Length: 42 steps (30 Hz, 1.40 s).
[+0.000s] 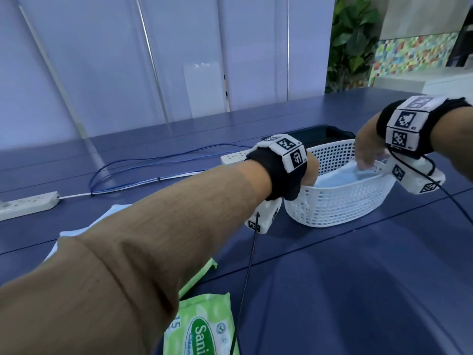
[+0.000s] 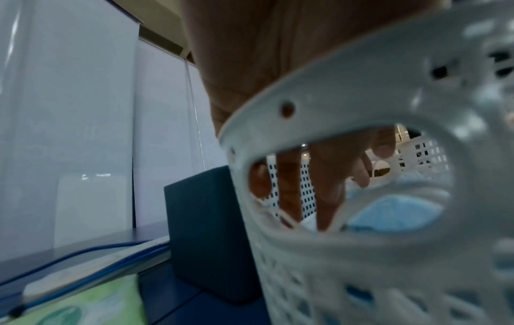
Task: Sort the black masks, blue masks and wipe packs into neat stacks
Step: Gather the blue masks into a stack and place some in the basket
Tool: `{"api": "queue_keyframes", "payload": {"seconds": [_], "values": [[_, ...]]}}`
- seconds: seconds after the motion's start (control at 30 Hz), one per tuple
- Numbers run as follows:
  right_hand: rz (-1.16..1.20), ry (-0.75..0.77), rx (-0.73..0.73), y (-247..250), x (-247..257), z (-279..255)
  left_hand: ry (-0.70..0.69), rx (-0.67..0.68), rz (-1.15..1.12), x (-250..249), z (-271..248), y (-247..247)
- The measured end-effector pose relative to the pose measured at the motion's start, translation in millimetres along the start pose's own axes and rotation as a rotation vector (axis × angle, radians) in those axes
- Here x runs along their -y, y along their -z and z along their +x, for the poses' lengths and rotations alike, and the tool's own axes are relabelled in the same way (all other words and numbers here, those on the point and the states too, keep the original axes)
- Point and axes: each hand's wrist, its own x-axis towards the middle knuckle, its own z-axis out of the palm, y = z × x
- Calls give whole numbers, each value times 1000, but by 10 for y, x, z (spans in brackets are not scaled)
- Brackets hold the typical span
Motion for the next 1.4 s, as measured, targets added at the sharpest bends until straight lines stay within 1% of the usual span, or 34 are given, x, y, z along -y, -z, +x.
{"api": "queue_keyframes", "payload": {"seconds": [0.03,0.07,0.1,0.13,0.17,0.2,0.23,0.3,0.33,0.4,0.43,0.47,0.57,0.63,0.67,0.73,0.8,0.83,0.87,0.93,1.0,1.07,1.1,1.17,1.23,1.3,1.33,1.37,1.4], "values": [[-88,-27,-47,7,3,-27,-35,6,-10,40,30,-48],[-222,-22,-88,1,-4,-22,-54,23,-4,79,70,-23],[-339,7,-152,-4,4,-38,-82,5,-7,128,167,2],[-302,29,-156,24,41,-125,-115,-19,-12,104,111,38],[-218,75,-145,68,90,-245,-113,-110,5,66,-129,124],[-132,106,-146,124,133,-362,-65,-233,5,-34,-601,193],[-37,146,-163,187,176,-494,-51,-352,-55,-103,-1010,230],[110,278,-236,298,330,-760,16,-553,-145,-69,-1574,344],[164,366,-292,328,416,-873,14,-629,-209,-8,-1871,349],[238,526,-386,317,648,-1065,47,-632,-295,203,-2433,267],[269,593,-386,283,792,-1142,80,-623,-411,362,-2613,159],[298,657,-356,226,969,-1210,107,-604,-512,505,-2795,16],[434,830,-145,-47,1554,-1356,255,-475,-790,959,-3233,-640],[524,880,31,-254,1974,-1355,407,-408,-928,1250,-3486,-1200],[550,873,107,-358,2193,-1334,485,-397,-998,1370,-3602,-1482],[565,799,263,-558,2586,-1298,642,-381,-1139,1525,-3818,-2003],[570,732,367,-710,2879,-1310,722,-352,-1246,1578,-3978,-2382],[563,725,381,-772,2982,-1343,748,-338,-1270,1576,-4031,-2529],[555,718,381,-812,3065,-1381,780,-340,-1268,1573,-4065,-2638],[555,699,369,-871,3167,-1480,855,-399,-1233,1597,-4090,-2762],[607,667,336,-863,3251,-1547,913,-441,-1119,1679,-4081,-2806],[652,620,294,-846,3330,-1593,952,-383,-971,1786,-4086,-2827],[675,601,279,-848,3372,-1600,964,-341,-944,1827,-4084,-2842],[725,568,257,-881,3458,-1628,950,-304,-950,1899,-4049,-2879],[743,532,258,-929,3544,-1625,938,-335,-1045,1921,-3995,-2907],[832,494,283,-986,3620,-1638,939,-360,-1112,1899,-3944,-2910],[880,473,271,-1025,3661,-1654,926,-360,-1133,1890,-3927,-2903],[906,473,223,-1063,3692,-1656,896,-359,-1149,1871,-3919,-2885],[904,482,140,-1111,3720,-1641,866,-361,-1158,1845,-3912,-2860]]}}
